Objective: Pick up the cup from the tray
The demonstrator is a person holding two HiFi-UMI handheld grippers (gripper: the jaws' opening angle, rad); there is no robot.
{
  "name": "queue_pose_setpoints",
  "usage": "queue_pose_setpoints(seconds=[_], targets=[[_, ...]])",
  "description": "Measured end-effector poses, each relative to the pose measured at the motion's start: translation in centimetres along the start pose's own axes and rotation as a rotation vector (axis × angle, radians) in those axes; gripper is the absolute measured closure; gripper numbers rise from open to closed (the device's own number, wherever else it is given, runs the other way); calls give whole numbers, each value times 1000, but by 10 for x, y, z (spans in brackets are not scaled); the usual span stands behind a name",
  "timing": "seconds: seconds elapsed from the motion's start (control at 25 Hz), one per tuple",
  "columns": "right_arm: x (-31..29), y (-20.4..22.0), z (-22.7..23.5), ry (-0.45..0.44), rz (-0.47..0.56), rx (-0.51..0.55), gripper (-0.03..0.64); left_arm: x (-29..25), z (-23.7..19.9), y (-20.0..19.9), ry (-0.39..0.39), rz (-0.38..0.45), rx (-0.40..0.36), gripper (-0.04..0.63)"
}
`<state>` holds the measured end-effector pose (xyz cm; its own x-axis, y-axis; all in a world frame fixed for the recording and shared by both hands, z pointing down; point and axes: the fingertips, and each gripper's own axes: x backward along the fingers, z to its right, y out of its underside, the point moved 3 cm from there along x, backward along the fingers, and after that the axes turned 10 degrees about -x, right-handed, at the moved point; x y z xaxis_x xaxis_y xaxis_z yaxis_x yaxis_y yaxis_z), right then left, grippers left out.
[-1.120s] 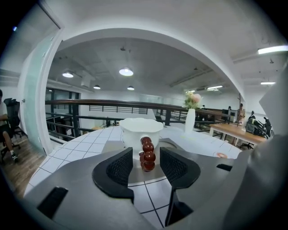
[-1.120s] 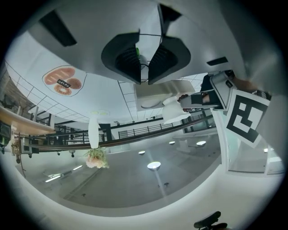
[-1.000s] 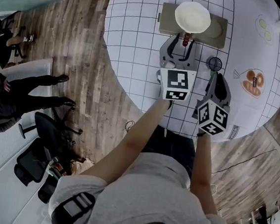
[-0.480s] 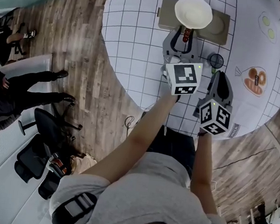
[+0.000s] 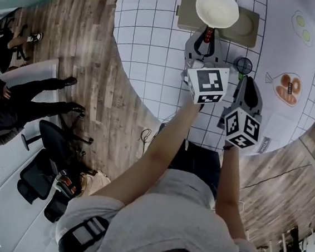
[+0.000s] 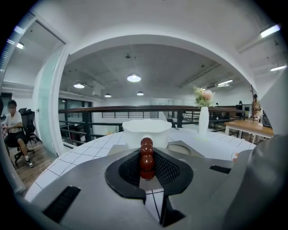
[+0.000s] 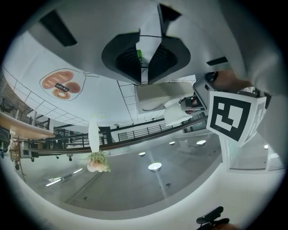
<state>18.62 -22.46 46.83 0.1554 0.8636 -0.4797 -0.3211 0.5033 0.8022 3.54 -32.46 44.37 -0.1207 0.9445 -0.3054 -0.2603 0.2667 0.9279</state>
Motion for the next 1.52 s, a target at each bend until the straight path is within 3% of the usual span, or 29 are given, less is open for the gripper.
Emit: queue_pose_setpoints(seconds=[0.56,0.96,1.52], targets=[[-1,1,-1,-2,-4,-7,577,4,-19,-6,95,26,32,560],[0,1,-4,-10,-2,-10,578,17,-25,-16,133,51,0,560],[16,-11,-18,-36,45,-10,577,78,-32,-36,198,112,-15,560]])
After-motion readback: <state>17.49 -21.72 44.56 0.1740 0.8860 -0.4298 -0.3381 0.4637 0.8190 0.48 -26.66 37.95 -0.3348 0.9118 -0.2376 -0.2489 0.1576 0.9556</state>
